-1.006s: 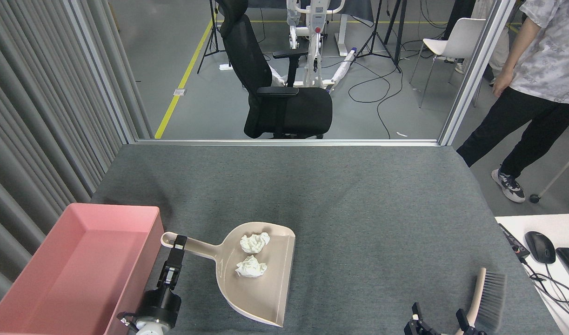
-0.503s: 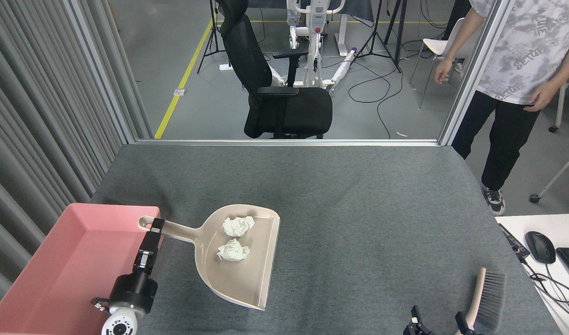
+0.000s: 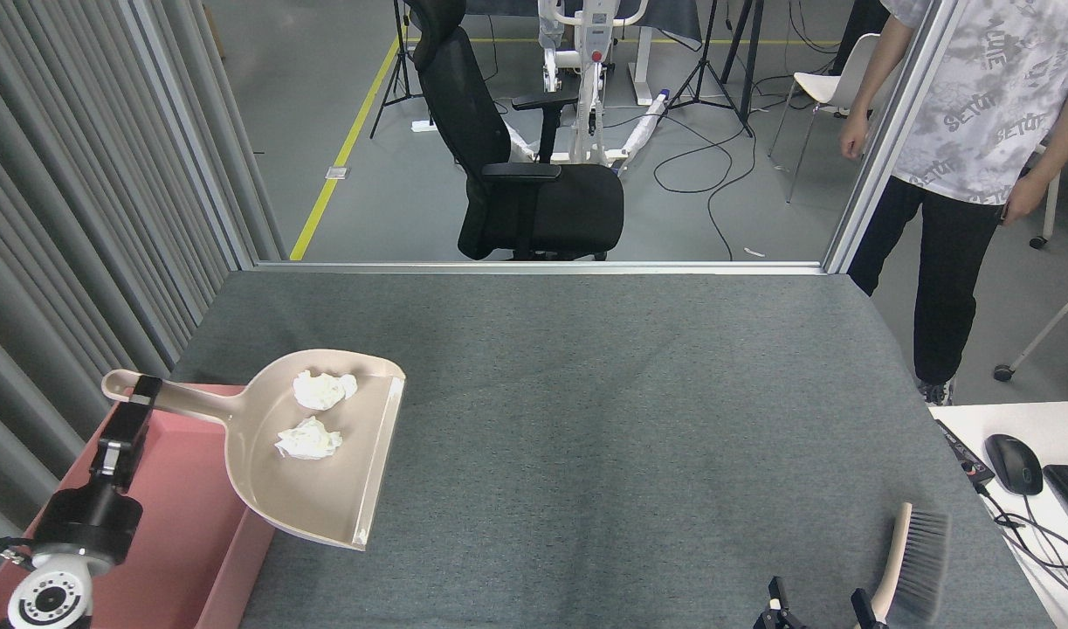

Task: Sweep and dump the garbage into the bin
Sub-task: 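Lift the dustpan with the left gripper over the pink bin, then tilt the dustpan with the left gripper to dump paper into the bin, then bring the dustpan back and lower it onto the table with the left gripper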

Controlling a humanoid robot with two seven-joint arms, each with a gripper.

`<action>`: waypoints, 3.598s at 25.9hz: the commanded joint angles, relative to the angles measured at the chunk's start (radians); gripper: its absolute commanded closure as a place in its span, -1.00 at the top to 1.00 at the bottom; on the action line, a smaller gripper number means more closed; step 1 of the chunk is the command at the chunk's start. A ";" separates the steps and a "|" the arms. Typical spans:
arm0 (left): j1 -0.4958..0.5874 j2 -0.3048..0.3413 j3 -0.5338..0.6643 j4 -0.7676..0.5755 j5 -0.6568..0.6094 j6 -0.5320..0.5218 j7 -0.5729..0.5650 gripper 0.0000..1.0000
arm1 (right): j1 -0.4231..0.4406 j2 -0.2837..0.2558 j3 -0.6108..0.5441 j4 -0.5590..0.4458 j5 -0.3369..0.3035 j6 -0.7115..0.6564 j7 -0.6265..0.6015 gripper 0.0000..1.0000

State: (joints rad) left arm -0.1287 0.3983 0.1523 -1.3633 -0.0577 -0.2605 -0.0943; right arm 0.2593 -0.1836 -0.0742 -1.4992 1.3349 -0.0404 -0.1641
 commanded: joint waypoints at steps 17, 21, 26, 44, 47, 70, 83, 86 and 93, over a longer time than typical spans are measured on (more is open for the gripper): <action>-0.095 0.442 0.030 0.319 0.147 -0.151 -0.025 -1.00 | 0.000 0.016 0.002 0.013 0.001 -0.001 -0.026 0.95; -0.144 0.467 0.029 0.431 0.073 -0.226 -0.019 -1.00 | 0.006 0.015 0.001 0.011 0.001 -0.001 -0.026 0.95; -0.212 0.468 0.029 0.510 0.001 -0.281 -0.019 -1.00 | 0.008 0.015 0.001 0.011 0.001 -0.003 -0.026 0.95; -0.262 0.456 0.033 0.491 -0.139 -0.281 -0.008 -1.00 | 0.017 0.015 -0.007 0.011 0.000 -0.003 -0.026 0.95; -0.258 0.456 0.023 0.455 -0.025 -0.249 -0.033 -1.00 | 0.017 0.012 -0.007 0.011 0.000 -0.003 -0.026 0.95; -0.255 -0.363 -0.137 0.219 -0.283 0.060 0.010 -0.92 | 0.067 0.012 -0.039 -0.023 -0.002 -0.001 -0.017 0.95; -0.258 -0.538 -0.135 0.328 -0.562 0.046 0.080 -0.94 | 0.072 0.013 -0.042 -0.015 -0.002 -0.001 -0.025 0.95; -0.256 -0.538 -0.135 0.328 -0.551 0.047 0.079 -0.94 | 0.071 0.013 -0.042 -0.015 -0.002 -0.001 -0.025 0.95; -0.241 -0.539 -0.146 0.326 -0.450 0.038 0.079 -0.91 | 0.067 0.012 -0.042 -0.015 -0.002 -0.001 -0.023 0.95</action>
State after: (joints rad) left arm -0.3763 -0.1398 0.0146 -1.0366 -0.5391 -0.2137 -0.0135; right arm 0.3274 -0.1723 -0.1166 -1.5141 1.3330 -0.0417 -0.1884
